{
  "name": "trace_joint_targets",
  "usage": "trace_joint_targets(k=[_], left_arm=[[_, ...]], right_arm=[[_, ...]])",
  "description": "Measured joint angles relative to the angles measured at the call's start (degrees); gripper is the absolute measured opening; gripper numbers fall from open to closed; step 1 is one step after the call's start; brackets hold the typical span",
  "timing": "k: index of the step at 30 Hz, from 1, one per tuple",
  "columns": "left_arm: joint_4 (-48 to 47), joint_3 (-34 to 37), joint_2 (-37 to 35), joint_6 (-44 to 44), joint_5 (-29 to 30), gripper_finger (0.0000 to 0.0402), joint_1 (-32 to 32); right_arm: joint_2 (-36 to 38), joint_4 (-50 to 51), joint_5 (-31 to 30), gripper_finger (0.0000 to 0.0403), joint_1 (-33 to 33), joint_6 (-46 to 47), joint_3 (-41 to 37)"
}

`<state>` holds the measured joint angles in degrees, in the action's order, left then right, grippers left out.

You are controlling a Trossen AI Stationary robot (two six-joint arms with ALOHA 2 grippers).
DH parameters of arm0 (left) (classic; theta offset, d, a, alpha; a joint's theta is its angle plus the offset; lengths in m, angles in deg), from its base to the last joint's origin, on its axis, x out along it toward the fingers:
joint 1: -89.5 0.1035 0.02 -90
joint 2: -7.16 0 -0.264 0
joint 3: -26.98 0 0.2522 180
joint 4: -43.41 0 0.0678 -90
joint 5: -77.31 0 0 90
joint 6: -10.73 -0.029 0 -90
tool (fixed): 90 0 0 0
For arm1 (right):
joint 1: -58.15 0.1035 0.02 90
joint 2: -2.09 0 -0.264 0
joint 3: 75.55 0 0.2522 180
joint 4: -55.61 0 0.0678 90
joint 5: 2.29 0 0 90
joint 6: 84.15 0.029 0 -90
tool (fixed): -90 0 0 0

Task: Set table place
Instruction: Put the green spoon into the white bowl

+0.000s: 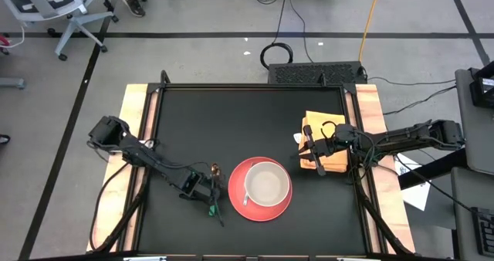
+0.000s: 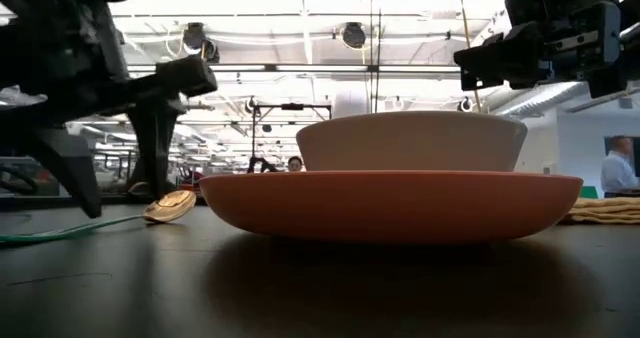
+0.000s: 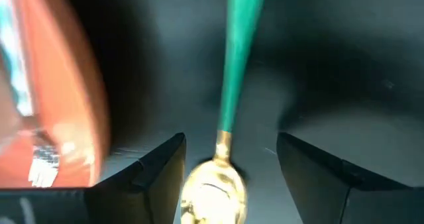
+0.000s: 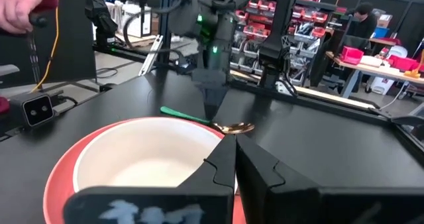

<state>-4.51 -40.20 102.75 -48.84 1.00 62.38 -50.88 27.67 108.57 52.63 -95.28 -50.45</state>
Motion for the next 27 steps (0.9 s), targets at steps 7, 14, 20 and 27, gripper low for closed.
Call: trace_joint_targets(k=[7, 14, 20, 27], left_arm=[[1.8, 0.0, 1.9, -3.6, 0.0, 0.0241, 1.4], [3.4, 0.0, 1.9, -7.2, -2.4, 0.0241, 4.2], [3.8, 0.0, 1.8, -7.8, -5.5, 0.0241, 5.6], [3.9, 0.0, 1.8, -8.0, -6.8, 0.0241, 5.7]], right_arm=[[0.0, -0.3, 0.0, 0.0000, 0.0, -0.1, 0.0], [0.0, -0.4, 0.0, 0.0000, 0.0, 0.0, 0.0], [0.0, -0.2, 0.0, 0.0000, 0.0, -0.1, 0.0], [0.0, -0.1, 0.0, 0.0000, 0.0, -0.2, 0.0]])
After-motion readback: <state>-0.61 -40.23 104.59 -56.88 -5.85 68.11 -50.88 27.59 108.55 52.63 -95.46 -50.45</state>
